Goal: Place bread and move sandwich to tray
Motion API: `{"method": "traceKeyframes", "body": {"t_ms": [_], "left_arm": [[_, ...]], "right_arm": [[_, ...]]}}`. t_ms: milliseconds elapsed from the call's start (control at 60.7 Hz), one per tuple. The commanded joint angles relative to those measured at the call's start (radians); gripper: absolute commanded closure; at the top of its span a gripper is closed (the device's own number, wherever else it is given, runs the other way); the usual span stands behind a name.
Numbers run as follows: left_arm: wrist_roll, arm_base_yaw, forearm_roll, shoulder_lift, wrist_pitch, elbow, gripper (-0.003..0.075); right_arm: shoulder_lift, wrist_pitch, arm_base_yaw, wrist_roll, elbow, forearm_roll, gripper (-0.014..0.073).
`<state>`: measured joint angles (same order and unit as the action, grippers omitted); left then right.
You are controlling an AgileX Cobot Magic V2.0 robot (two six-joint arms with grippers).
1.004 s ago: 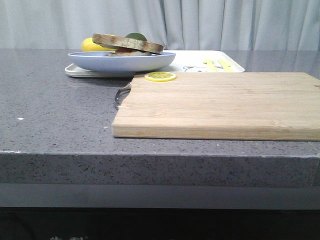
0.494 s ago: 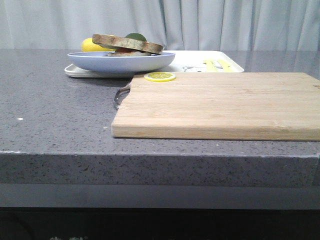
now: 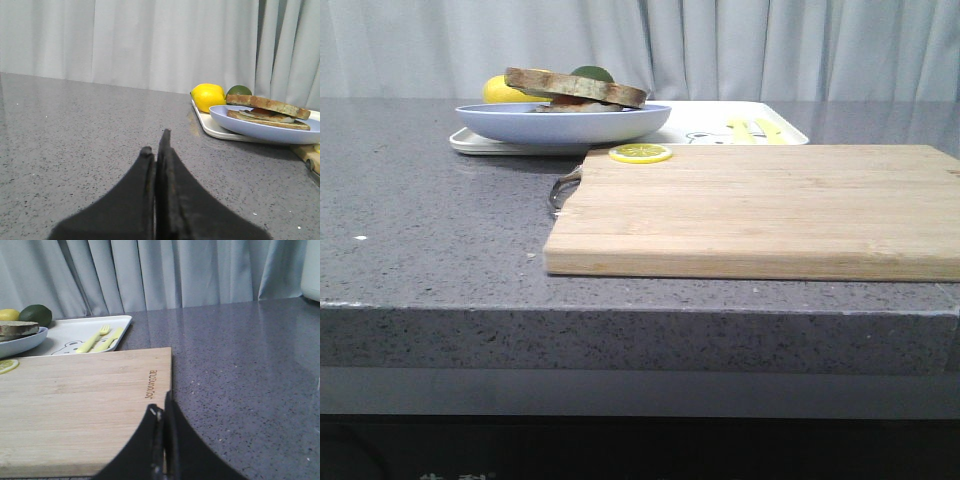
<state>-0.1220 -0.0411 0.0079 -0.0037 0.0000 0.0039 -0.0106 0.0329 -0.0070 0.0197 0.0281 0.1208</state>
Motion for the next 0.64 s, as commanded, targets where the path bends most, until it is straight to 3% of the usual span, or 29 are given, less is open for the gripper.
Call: {"method": "traceKeyframes", "body": {"t_ms": [0,626], "left_arm": [[-0.005,0.003,-0.008,-0.023,-0.081,0.002,0.0741],[-0.005,0.003,-0.008,-0.023,-0.081,0.002,0.0741]], "right_arm": [[-0.017,-0.090,-0.007,0.002,-0.004,-0.018,0.0659],[-0.017,-0.080,-0.007,0.002,-0.004,-0.068,0.0659]]}}
